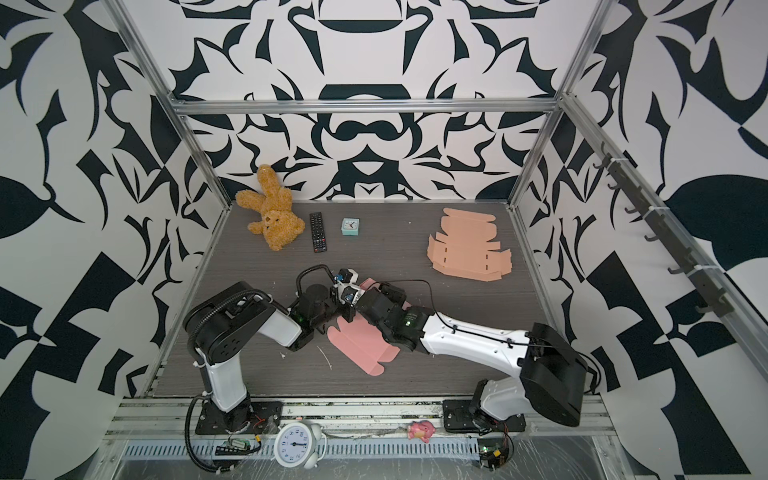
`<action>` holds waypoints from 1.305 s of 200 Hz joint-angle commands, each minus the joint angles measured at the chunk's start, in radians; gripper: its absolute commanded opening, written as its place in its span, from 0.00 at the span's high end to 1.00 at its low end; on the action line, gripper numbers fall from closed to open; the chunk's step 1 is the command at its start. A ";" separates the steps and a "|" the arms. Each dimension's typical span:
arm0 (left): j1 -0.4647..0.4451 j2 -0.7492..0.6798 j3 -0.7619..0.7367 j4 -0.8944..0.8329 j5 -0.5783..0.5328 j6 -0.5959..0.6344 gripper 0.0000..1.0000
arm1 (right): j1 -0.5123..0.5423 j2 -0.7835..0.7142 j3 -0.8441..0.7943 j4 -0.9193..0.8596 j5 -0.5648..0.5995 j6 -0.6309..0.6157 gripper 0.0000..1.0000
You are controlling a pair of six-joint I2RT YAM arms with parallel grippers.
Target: Fold the paper box
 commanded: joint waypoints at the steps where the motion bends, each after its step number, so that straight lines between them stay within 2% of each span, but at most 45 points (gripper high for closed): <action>1: -0.007 -0.020 -0.018 0.023 -0.015 0.012 0.83 | 0.006 -0.069 -0.029 0.028 -0.083 0.153 0.35; 21: -0.016 -0.019 -0.021 0.027 -0.032 0.021 0.83 | 0.006 -0.087 -0.019 0.097 -0.140 0.261 0.32; 32: -0.023 -0.020 -0.023 0.024 -0.042 0.026 0.83 | -0.002 -0.075 0.009 0.106 -0.140 0.338 0.32; 44: -0.026 -0.024 -0.026 0.020 -0.049 0.026 0.83 | -0.033 -0.062 0.052 0.087 -0.192 0.439 0.34; 65: -0.027 -0.019 -0.026 0.017 -0.056 0.032 0.82 | -0.137 -0.056 0.109 0.046 -0.363 0.609 0.40; 73: -0.027 -0.015 -0.028 0.024 -0.056 0.032 0.82 | -0.182 -0.054 0.128 0.018 -0.397 0.653 0.42; 93: -0.027 -0.008 -0.030 0.037 -0.053 0.034 0.82 | -0.304 -0.048 0.138 -0.010 -0.585 0.743 0.44; 107: -0.027 -0.007 -0.025 0.036 -0.051 0.036 0.82 | -0.356 -0.024 0.159 -0.043 -0.661 0.772 0.43; 135: -0.030 -0.007 -0.011 0.019 -0.048 0.043 0.82 | -0.391 0.047 0.170 -0.066 -0.734 0.799 0.40; 164: -0.040 -0.003 -0.001 -0.001 -0.060 0.057 0.82 | -0.431 0.065 0.081 0.083 -0.828 0.858 0.40; 200: -0.052 0.004 0.009 -0.016 -0.077 0.067 0.82 | -0.481 0.113 0.057 0.133 -0.948 0.899 0.38; 226: -0.062 0.006 0.018 -0.025 -0.085 0.072 0.82 | -0.485 0.134 0.047 0.143 -0.970 0.907 0.35; 261: -0.063 0.012 0.036 -0.031 -0.082 0.079 0.79 | -0.491 0.165 0.031 0.187 -1.037 0.945 0.35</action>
